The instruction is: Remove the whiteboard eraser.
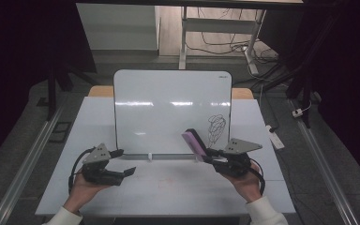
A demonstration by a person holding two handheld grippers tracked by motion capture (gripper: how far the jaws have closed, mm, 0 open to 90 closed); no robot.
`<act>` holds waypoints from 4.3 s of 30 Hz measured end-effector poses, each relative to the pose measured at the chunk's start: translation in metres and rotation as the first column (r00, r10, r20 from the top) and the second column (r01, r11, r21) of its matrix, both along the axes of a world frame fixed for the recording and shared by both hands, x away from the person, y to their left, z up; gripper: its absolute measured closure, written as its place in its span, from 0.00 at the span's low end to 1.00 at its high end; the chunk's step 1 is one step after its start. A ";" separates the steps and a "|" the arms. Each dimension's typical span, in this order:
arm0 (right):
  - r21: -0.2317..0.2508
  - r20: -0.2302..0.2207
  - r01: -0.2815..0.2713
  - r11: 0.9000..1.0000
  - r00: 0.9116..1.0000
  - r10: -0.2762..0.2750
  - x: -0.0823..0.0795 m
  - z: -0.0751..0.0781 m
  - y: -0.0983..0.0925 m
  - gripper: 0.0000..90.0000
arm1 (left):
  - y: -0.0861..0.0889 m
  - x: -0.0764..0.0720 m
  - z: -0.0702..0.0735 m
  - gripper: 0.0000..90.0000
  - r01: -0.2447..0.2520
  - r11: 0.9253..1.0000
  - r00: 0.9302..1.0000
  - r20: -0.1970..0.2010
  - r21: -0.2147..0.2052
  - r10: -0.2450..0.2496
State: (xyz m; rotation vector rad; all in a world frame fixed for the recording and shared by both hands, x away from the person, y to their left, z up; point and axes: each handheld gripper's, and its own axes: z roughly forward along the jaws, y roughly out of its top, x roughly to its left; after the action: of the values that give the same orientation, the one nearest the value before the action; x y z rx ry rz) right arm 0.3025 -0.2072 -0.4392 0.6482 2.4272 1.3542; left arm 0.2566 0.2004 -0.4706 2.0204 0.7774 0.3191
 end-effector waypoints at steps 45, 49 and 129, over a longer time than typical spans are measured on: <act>-0.110 -0.158 -0.440 0.891 0.893 0.421 -0.017 -0.028 0.046 0.75 | -0.078 0.021 0.001 0.57 0.447 0.888 0.894 -0.021 0.107 -0.448; -0.099 -0.188 -0.441 0.892 0.888 0.419 -0.014 -0.030 0.045 0.73 | -0.076 0.020 0.001 0.64 0.473 0.875 0.881 -0.032 0.098 -0.472; -0.396 0.502 0.077 0.915 0.853 0.146 -0.061 -0.048 0.094 0.42 | -0.073 0.036 -0.001 0.70 0.222 0.952 0.941 -0.209 -0.211 -0.265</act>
State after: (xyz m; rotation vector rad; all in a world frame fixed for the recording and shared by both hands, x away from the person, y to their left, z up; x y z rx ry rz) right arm 0.2414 -0.1136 -0.4870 0.0997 2.1580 0.8407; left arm 0.2925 0.1270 -0.4714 1.9713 0.6613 -0.1350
